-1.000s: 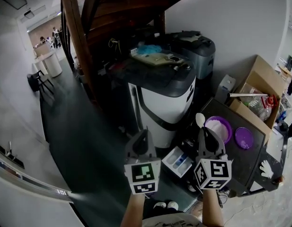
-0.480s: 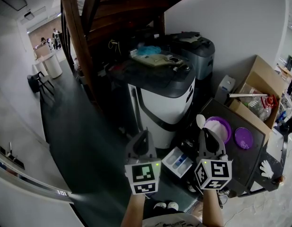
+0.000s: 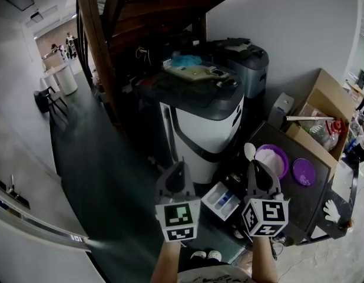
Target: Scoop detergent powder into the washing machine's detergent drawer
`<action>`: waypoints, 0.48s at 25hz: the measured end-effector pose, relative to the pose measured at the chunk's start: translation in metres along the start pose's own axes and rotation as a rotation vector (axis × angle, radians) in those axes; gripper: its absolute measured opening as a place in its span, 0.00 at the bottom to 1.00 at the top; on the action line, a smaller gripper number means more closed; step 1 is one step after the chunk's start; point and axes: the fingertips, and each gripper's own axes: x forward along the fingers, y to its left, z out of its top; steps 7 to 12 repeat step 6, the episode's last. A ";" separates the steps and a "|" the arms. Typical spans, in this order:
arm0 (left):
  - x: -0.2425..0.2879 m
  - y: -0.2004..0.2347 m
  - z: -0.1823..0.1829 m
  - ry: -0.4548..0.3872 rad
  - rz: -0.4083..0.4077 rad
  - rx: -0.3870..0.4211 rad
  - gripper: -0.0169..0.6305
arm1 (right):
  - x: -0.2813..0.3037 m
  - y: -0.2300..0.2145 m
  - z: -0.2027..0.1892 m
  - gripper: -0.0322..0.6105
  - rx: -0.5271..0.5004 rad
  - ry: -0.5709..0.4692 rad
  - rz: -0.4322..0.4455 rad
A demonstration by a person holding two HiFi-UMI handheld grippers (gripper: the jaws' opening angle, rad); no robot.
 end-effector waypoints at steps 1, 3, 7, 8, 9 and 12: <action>0.000 0.000 0.000 0.000 0.000 -0.001 0.03 | 0.000 0.000 -0.001 0.08 -0.001 0.001 0.000; 0.001 0.000 -0.001 0.001 0.001 -0.004 0.03 | 0.001 0.000 0.000 0.08 -0.002 0.002 0.001; 0.002 -0.001 -0.001 0.000 0.000 -0.006 0.03 | 0.002 0.000 0.000 0.08 -0.003 0.000 0.003; 0.002 -0.001 -0.001 0.000 0.000 -0.006 0.03 | 0.002 0.000 0.000 0.08 -0.003 0.000 0.003; 0.002 -0.001 -0.001 0.000 0.000 -0.006 0.03 | 0.002 0.000 0.000 0.08 -0.003 0.000 0.003; 0.002 -0.001 -0.001 0.000 0.000 -0.006 0.03 | 0.002 0.000 0.000 0.08 -0.003 0.000 0.003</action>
